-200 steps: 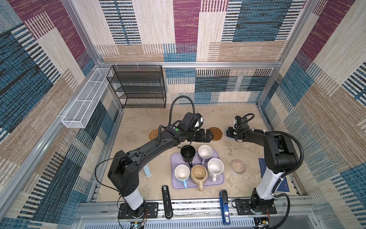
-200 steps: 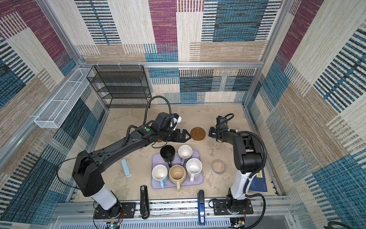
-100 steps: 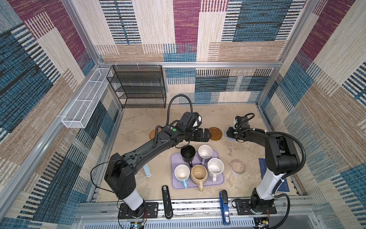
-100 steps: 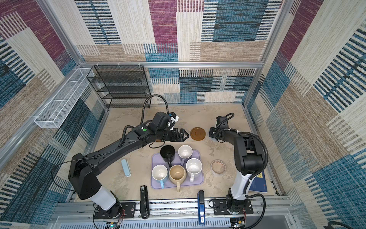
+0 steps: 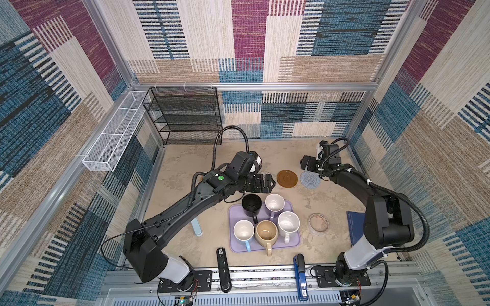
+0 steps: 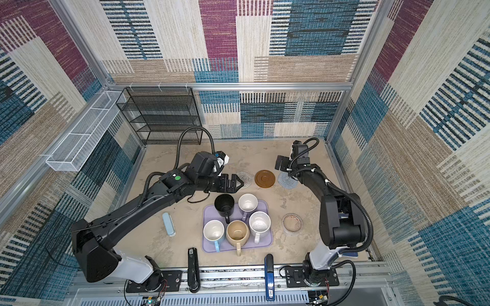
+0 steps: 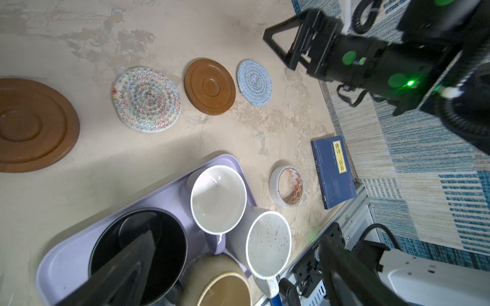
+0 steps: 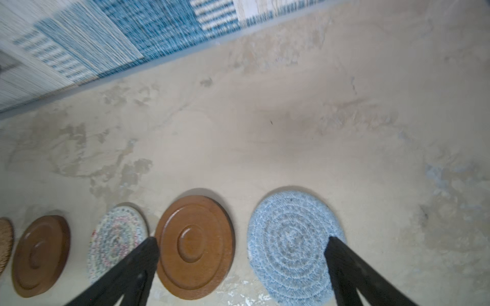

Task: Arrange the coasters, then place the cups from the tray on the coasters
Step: 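Lower the left gripper onto the black mug on the tray while the right draws back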

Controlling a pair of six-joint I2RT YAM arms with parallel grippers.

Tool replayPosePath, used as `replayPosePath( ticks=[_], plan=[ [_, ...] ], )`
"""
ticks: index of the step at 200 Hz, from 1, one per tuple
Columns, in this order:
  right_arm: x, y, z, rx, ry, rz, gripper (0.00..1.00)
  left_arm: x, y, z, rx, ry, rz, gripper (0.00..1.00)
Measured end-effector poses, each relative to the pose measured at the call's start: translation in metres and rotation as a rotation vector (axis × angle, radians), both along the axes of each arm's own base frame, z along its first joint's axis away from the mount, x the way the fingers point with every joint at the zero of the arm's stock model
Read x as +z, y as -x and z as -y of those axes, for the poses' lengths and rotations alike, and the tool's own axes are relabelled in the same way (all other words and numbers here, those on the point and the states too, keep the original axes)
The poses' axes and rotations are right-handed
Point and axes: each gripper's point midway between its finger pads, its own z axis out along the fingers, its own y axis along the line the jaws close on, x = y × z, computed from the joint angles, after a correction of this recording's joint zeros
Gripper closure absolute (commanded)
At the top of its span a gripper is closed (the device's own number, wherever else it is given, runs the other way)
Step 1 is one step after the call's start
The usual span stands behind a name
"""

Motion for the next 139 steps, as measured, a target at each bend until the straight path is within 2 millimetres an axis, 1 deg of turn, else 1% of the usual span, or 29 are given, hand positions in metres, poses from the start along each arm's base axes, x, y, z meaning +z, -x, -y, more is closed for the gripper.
replayPosePath(
  ticks=[23,40,49,72,84,99,106,121,139],
  plan=[
    [0.027,0.013,-0.01,0.054,-0.046,0.039,0.01,0.0,0.012,-0.013,0.004,-0.022,-0.015,0.0],
    [0.046,0.027,-0.027,0.141,-0.109,0.074,0.01,-0.004,0.018,-0.022,0.013,-0.048,-0.025,0.0],
    [0.055,0.036,-0.039,0.197,-0.142,0.09,0.0,-0.01,0.021,-0.025,0.013,-0.062,-0.038,0.01],
    [0.067,0.057,-0.066,0.312,-0.2,0.103,0.0,-0.031,0.03,-0.036,0.042,-0.134,-0.073,0.08],
    [0.072,0.068,-0.079,0.36,-0.214,0.11,0.0,-0.041,0.036,-0.037,0.055,-0.167,-0.1,0.12],
    [0.074,0.082,-0.092,0.407,-0.226,0.121,0.0,-0.056,0.04,-0.036,0.071,-0.211,-0.132,0.17],
    [0.072,0.087,-0.094,0.417,-0.231,0.125,0.0,-0.063,0.043,-0.034,0.074,-0.229,-0.148,0.19],
    [0.06,0.099,-0.095,0.41,-0.254,0.109,0.01,-0.08,0.048,-0.028,0.072,-0.278,-0.171,0.23],
    [0.047,0.109,-0.097,0.401,-0.274,0.084,0.0,-0.093,0.052,-0.026,0.075,-0.331,-0.184,0.29]
  ],
)
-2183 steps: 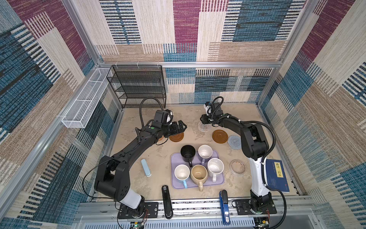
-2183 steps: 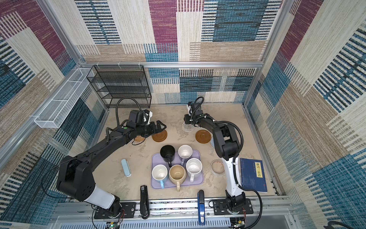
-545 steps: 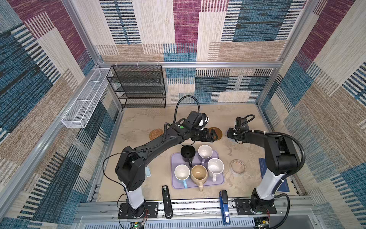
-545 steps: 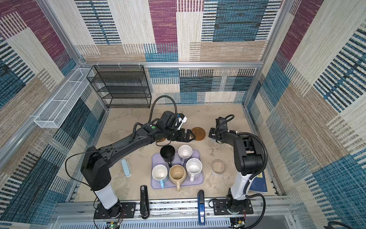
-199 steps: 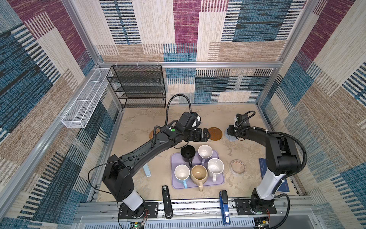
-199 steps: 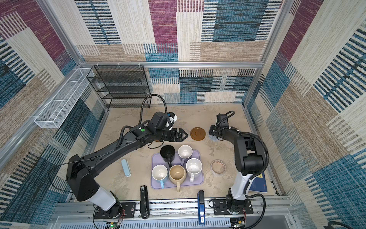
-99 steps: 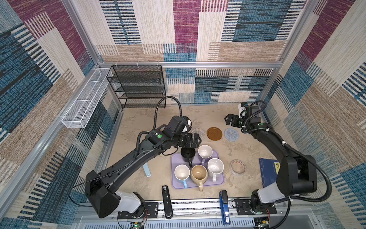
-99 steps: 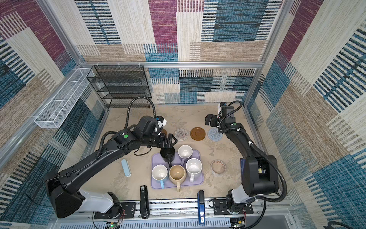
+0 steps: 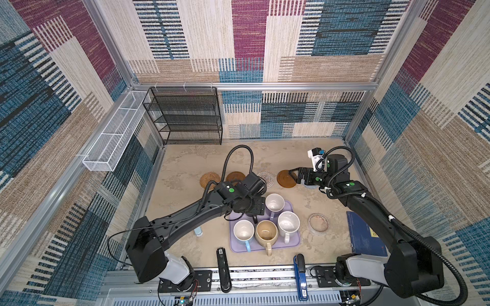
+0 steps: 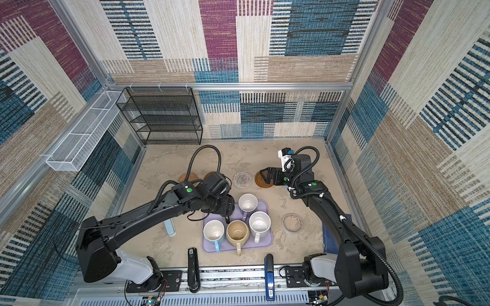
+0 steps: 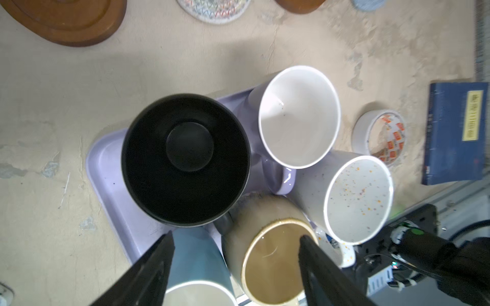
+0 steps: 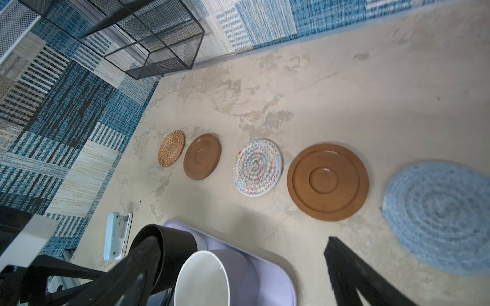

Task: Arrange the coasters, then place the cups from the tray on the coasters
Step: 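Lower the left gripper onto the black mug on the tray while the right draws back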

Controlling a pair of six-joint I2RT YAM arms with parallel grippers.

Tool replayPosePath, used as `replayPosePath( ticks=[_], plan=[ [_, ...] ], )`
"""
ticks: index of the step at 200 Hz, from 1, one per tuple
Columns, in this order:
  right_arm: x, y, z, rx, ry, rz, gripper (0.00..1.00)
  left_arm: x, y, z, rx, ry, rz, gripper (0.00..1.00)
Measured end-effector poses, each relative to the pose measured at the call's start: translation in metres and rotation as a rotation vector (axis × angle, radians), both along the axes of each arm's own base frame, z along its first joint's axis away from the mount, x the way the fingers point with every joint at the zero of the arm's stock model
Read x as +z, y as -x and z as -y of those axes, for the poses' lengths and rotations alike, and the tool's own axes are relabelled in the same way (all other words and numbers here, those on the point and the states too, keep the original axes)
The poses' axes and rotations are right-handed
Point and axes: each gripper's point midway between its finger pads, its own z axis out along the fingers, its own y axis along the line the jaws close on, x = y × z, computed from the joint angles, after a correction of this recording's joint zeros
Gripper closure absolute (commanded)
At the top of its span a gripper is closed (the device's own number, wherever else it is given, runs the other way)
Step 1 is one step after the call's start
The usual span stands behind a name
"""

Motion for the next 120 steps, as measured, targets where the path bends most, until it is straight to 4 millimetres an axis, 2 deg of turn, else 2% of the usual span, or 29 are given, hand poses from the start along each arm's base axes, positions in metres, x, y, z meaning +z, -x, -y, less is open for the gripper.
replayPosePath(
  ticks=[37,73,120],
  plan=[
    [0.01,0.01,-0.006,0.017,-0.028,0.038,0.01,-0.012,-0.001,-0.002,0.036,-0.05,-0.004,0.37],
    [0.015,0.022,-0.013,0.063,-0.054,0.058,0.0,-0.024,0.006,-0.002,0.045,-0.103,-0.01,0.4],
    [0.013,0.033,-0.023,0.118,-0.075,0.063,0.0,-0.021,0.009,-0.008,0.091,-0.133,0.023,0.45]
  ],
)
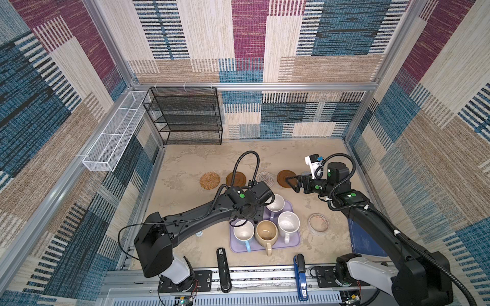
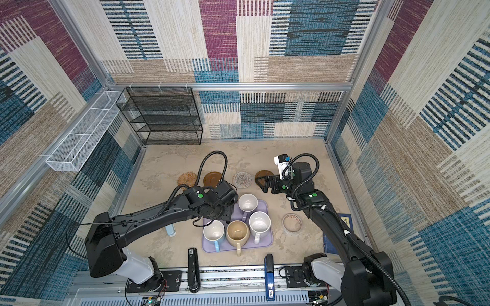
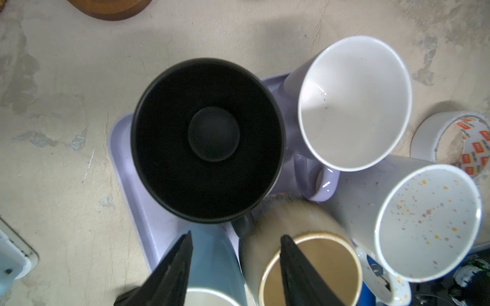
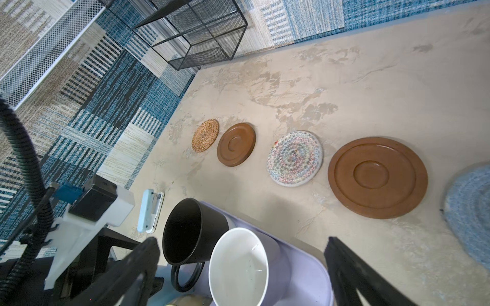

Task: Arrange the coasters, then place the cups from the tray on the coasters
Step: 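Lower the left gripper onto the black mug on the tray while the right draws back, then close the left gripper on the black mug rim and lift it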

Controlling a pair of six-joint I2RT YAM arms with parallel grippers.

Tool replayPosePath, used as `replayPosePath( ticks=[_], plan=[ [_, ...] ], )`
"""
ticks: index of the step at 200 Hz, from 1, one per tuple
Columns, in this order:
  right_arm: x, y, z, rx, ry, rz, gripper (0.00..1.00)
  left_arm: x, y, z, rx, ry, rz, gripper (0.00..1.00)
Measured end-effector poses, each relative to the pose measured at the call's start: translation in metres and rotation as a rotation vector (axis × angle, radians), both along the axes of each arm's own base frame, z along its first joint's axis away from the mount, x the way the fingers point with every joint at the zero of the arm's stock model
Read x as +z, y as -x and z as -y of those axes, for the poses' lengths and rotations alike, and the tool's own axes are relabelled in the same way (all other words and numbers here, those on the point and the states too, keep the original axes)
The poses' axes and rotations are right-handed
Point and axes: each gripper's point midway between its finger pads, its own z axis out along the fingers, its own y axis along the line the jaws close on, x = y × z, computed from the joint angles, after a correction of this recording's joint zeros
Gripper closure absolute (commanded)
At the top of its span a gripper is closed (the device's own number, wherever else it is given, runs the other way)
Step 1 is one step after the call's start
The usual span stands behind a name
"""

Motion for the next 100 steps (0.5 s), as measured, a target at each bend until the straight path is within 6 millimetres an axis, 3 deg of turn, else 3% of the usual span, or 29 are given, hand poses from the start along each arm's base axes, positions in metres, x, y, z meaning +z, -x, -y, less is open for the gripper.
replayPosePath(
  ticks=[100],
  plan=[
    [-0.005,0.007,-0.002,0.023,0.003,0.0,0.0,-0.036,-0.006,-0.002,0.035,-0.107,-0.042,0.52]
  ],
)
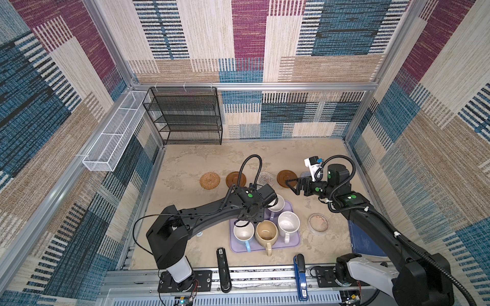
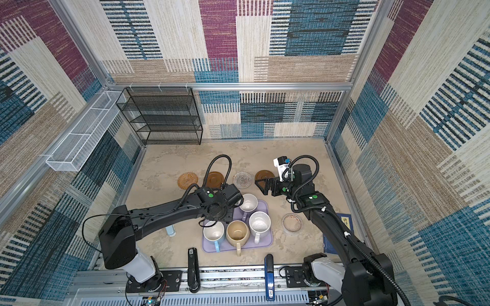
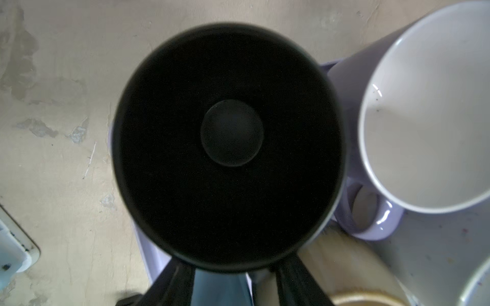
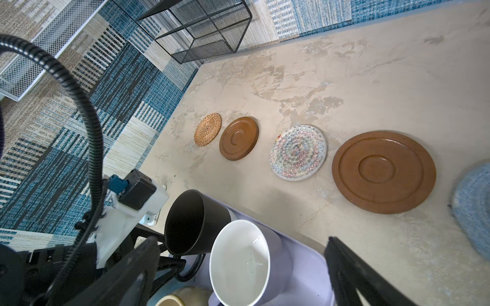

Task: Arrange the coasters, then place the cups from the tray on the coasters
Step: 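Close the left gripper on the black mug rim and lift it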

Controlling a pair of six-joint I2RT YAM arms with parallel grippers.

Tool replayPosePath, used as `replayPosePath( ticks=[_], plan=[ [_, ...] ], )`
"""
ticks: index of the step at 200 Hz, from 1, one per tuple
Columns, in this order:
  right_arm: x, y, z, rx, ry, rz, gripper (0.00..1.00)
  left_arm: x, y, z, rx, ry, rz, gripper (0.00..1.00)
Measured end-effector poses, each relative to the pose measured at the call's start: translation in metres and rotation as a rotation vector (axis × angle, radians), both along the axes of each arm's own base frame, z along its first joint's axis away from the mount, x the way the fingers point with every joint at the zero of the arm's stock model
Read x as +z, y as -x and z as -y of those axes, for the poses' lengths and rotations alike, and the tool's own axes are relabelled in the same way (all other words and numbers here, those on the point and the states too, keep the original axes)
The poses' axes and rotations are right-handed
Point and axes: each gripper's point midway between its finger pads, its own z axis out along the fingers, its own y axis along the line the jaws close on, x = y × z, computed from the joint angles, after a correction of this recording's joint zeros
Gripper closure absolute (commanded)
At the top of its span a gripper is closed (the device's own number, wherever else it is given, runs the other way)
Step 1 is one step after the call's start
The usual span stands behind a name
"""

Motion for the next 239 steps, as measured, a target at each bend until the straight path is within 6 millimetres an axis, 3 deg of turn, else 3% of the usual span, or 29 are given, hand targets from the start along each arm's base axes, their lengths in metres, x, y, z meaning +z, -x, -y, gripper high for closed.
replayPosePath(
  ticks=[103,133,146,177,204,239],
  plan=[
    [-0.005,-0.001,0.0,0.003,0.008,-0.01,0.0,-0.012,-0.005,-0.002,0.008,-0.042,0.005,0.61],
    [-0.006,0.0,-0.001,0.005,0.002,-0.012,0.0,-0.012,-0.006,-0.002,0.006,-0.042,0.006,0.7],
    [-0.008,0.0,-0.001,0.007,0.003,-0.017,0.0,-0.013,-0.006,-0.001,0.006,-0.042,0.006,0.81],
    [-0.01,-0.001,-0.001,0.007,0.004,-0.021,0.01,-0.015,-0.006,-0.001,0.002,-0.046,0.005,0.83],
    [-0.007,-0.002,-0.002,0.007,0.002,-0.014,0.01,-0.015,-0.006,-0.001,0.0,-0.047,0.005,1.0],
    [-0.007,-0.003,-0.002,0.008,0.002,-0.017,0.0,-0.014,-0.006,-0.001,-0.012,-0.047,0.005,1.0]
  ],
)
